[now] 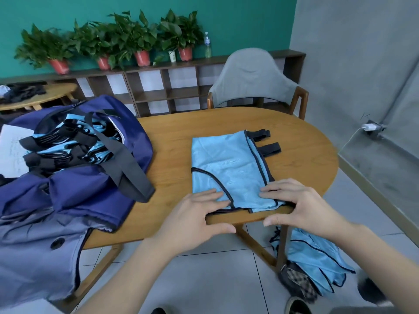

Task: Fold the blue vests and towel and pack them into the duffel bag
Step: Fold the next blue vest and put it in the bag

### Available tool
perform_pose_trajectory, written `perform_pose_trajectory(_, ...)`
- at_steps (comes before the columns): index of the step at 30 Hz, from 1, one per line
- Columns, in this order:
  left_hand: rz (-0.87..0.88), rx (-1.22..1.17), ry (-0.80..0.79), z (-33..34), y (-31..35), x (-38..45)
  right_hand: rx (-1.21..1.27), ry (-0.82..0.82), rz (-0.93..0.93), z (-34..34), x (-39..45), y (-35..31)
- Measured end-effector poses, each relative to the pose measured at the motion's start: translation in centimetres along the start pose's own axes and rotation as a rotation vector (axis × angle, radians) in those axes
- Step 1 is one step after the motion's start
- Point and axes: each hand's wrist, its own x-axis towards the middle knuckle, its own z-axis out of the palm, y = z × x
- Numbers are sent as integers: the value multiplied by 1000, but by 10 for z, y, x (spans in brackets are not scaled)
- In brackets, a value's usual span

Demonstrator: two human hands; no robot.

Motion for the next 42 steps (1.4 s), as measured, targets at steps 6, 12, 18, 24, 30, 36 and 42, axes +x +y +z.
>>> perform_pose_trajectory(6,-22,-131,292,4,19,-21,1,136,-89,2,-23,-6)
perform_pose_trajectory(12,-195,-368,372,-7,36,-26,127,165,-17,-6,-20,-26)
perform_pose_trajectory(18,-156,-520,498,-26,50,-24,362,205,68,-30,-12,-50)
perform_pose_trajectory(24,-139,-522,645,-48,41,9,478,340,36,-41,31,-60)
perform_pose_trajectory(30,-233,-417,539,-57,0,63,397,304,155,-33,96,-30)
perform_pose_trajectory(36,-382,-244,369,-43,-40,105,133,178,278,-12,136,4)
perform_pose_trajectory(42,-389,-98,205,-30,-64,116,-79,19,333,0,149,17)
